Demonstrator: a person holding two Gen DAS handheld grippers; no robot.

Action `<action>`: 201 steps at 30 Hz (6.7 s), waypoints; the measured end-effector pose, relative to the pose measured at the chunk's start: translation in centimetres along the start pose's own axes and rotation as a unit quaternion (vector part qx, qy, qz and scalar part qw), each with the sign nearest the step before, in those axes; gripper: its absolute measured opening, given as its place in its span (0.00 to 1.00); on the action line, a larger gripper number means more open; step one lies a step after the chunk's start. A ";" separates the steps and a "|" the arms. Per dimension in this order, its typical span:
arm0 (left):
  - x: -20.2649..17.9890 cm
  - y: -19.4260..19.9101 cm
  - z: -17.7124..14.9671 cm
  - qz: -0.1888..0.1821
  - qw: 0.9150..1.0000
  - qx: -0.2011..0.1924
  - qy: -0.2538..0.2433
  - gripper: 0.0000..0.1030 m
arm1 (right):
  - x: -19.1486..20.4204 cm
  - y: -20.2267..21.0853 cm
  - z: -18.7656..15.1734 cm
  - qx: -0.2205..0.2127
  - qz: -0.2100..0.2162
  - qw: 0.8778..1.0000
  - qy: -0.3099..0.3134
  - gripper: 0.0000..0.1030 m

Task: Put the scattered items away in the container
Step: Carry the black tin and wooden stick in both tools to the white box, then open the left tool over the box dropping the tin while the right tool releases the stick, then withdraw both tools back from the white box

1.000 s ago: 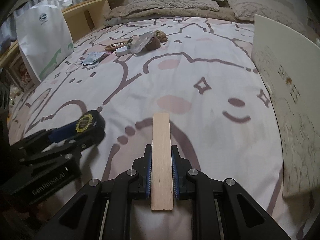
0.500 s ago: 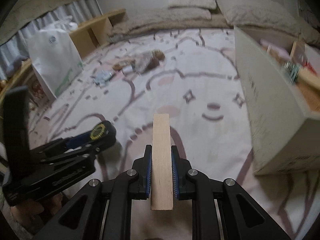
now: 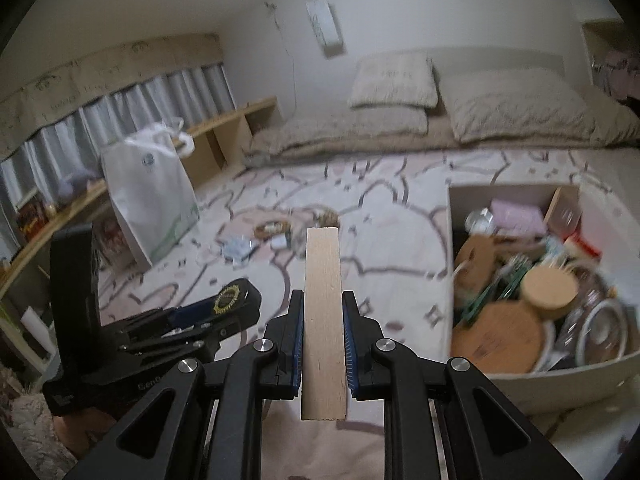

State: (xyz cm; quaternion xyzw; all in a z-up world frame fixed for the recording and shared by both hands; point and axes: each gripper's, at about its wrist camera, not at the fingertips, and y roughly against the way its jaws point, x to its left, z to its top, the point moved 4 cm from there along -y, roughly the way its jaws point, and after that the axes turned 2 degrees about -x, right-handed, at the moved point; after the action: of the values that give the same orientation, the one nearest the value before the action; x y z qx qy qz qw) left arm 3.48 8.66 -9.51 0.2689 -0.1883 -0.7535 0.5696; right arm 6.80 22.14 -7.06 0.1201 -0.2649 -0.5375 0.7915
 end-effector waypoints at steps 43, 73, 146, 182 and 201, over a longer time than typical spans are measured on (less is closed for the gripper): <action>-17.6 -5.2 5.6 -0.128 0.989 -0.016 -0.070 0.48 | -25.8 0.3 4.8 0.127 -0.158 0.979 -0.026 0.18; -17.7 -11.1 1.4 -0.092 0.991 0.078 -0.061 0.48 | -24.1 0.2 4.7 0.116 -0.097 0.988 0.024 0.81; -15.5 -7.1 2.5 -0.027 0.996 0.052 -0.069 1.00 | -22.6 -0.1 3.6 0.081 -0.080 0.992 0.050 1.00; -11.6 2.6 5.3 -0.032 0.996 -0.051 -0.062 1.00 | -12.0 8.6 5.1 -0.022 -0.165 0.986 0.022 1.00; -11.1 5.7 3.8 -0.051 0.994 -0.062 -0.077 1.00 | -7.5 11.7 2.1 -0.048 -0.197 0.979 0.023 1.00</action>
State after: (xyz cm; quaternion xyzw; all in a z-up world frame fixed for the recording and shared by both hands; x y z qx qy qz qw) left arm 7.78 17.63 -1.04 0.1837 -0.1706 -0.8102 0.5299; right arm 12.78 33.85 -1.95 0.1440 -0.1920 -0.6918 0.6810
